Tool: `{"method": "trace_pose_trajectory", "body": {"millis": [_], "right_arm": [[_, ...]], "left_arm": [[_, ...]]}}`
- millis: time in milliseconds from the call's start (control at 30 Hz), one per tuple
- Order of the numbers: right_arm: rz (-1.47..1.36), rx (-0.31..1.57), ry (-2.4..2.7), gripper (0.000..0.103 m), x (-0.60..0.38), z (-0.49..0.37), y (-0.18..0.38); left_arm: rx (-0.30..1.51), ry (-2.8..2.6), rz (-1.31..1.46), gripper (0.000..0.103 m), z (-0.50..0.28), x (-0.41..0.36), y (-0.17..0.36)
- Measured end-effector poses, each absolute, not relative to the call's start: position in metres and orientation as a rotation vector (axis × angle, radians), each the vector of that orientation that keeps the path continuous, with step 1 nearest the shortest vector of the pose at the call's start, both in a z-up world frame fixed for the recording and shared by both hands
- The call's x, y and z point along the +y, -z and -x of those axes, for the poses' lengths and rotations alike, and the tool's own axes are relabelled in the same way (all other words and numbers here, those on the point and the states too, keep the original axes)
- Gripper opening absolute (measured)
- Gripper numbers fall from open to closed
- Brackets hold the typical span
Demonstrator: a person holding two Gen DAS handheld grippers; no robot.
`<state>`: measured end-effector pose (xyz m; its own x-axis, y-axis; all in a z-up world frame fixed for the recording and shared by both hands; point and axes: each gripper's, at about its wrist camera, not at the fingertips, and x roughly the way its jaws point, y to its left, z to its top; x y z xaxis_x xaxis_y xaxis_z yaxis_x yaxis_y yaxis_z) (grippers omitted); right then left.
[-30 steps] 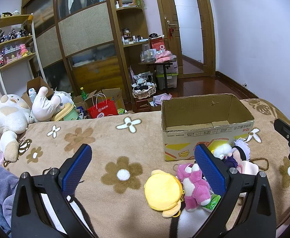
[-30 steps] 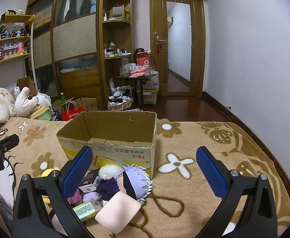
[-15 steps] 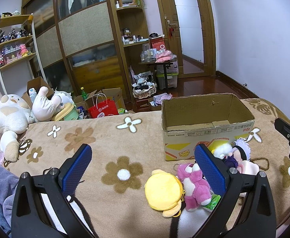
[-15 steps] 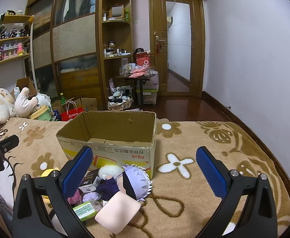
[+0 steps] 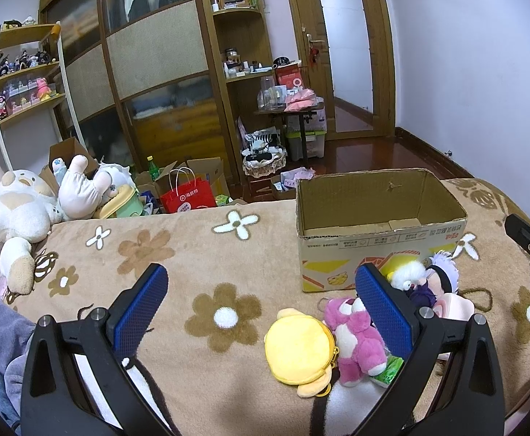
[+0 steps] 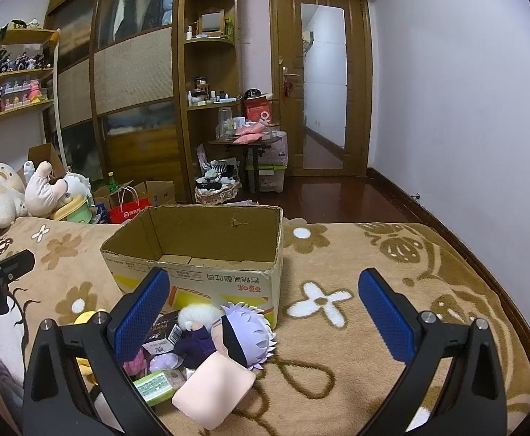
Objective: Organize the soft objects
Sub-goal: 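Close left tool on yellow bear plush while right tool closes on pink-white roll plush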
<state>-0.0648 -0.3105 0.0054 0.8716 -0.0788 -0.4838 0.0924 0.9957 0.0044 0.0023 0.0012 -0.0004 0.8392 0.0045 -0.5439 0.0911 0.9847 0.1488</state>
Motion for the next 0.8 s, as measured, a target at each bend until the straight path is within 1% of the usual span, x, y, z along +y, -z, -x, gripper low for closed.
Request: {"method": "trace_pose_trajectory", "body": {"millis": [200,367,500,633,800], "right_arm": [[-0.028,0.498,0.091,0.103,-0.313,0.063,-0.005],[-0.029,0.49,0.092,0.103,-0.315,0.06,-0.006],[-0.037,0.507,0.099,0.103,-0.313,0.059,-0.006],[-0.051,0.529,0.09,0.103,-0.305,0.06,-0.004],[-0.085,0.601,0.077,0.103,-0.306,0.052,0.004]], "left_arm": [[0.579,0.039,-0.183,0.102,-0.004,0.001,0.001],[0.609,0.053,-0.163,0.102,-0.013,0.017,0.004],[0.638,0.041,-0.164,0.102,-0.021,0.017,0.013],[0.706,0.06,-0.166,0.102,-0.034,0.016,0.018],[0.82,0.083,-0.169,0.102,-0.054,0.007,0.034]]}}
